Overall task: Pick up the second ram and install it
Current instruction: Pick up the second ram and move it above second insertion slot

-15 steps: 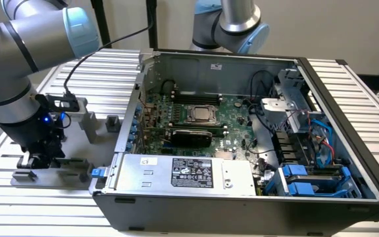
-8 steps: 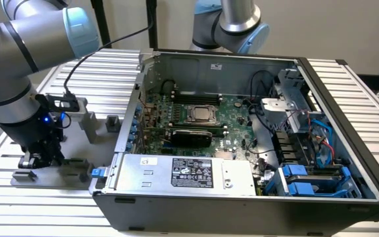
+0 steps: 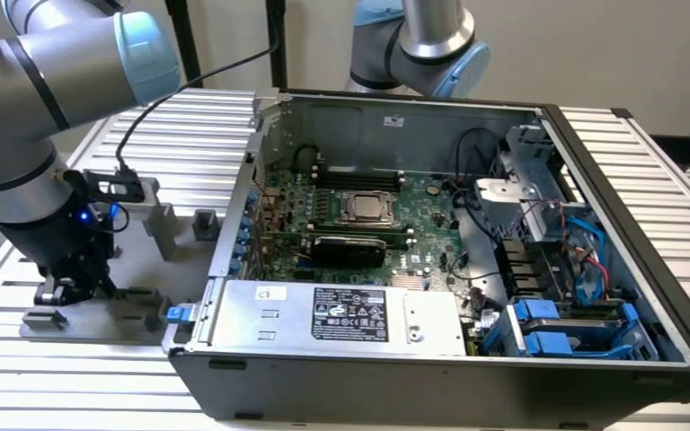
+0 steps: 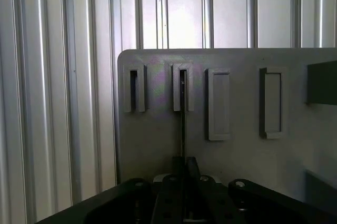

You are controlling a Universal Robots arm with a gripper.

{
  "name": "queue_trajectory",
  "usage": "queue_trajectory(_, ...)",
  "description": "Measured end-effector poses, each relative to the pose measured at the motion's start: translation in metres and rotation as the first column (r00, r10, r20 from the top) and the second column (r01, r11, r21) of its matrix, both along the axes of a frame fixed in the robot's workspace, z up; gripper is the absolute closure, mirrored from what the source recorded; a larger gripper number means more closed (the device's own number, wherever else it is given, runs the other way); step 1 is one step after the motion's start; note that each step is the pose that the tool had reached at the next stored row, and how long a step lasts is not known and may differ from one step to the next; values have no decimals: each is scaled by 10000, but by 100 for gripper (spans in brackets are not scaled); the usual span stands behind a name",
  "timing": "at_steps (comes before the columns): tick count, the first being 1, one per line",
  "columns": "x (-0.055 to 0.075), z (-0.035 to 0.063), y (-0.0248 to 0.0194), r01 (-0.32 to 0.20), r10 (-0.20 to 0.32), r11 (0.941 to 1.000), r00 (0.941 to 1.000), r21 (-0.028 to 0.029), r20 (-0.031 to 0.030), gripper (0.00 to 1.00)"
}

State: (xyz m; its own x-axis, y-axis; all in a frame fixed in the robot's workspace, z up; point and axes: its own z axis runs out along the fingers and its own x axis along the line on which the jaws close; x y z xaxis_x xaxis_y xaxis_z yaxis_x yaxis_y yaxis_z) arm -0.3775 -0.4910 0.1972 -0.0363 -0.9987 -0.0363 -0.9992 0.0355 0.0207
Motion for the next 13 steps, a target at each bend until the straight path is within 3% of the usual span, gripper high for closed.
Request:
queue_trajectory(1, 0, 0, 0, 0, 0, 10000, 10000, 0, 0, 86)
queue_trajectory(8, -1, 12, -1, 0, 0, 10000, 10000, -3, -4, 86)
queue_trajectory(13, 0, 168, 0, 1, -1, 10000, 10000, -2, -1, 86)
